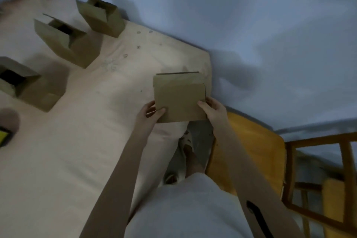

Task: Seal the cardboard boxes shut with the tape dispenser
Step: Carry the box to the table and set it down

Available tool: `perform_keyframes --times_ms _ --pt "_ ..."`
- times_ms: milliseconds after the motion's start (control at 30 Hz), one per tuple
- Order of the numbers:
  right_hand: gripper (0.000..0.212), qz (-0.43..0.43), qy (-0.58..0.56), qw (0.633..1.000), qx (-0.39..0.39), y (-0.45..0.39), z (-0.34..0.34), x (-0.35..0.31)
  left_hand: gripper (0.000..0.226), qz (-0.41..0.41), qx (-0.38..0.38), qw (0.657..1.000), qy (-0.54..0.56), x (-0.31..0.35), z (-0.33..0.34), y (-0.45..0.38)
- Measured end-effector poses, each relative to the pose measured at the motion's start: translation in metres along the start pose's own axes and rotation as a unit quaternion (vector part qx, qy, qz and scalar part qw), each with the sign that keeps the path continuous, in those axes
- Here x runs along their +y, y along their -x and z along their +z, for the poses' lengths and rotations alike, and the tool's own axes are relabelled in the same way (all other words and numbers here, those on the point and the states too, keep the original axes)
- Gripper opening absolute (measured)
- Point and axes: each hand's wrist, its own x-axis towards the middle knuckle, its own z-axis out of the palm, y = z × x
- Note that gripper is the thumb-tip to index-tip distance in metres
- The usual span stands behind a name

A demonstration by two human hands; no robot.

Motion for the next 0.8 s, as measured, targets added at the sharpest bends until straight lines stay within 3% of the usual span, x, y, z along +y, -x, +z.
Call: perform_keyframes --times_ms 133,300,633,800 --pt "0.040 0.004 0.015 0.998 -0.059 -0.044 0.016 -0.026 0.045 0.006 0.036 0.999 0.023 0.012 -0.003 -0.030" --pt "0.032 -0.014 0.079 0.984 -0.162 -0.133 0.052 -0.070 0.040 0.009 0.146 0.986 0.084 0.028 0.000 -0.088" --pt "0.034 -0.058 0.189 0.900 -0.389 -0.243 0.090 -0.143 0.043 -0.021 0.326 0.931 0.166 0.059 0.029 -0.143" --pt "0.042 -0.014 0.195 0.866 -0.460 -0.262 0.127 -0.143 0.043 -0.037 0.409 0.890 0.199 0.053 0.038 -0.137"
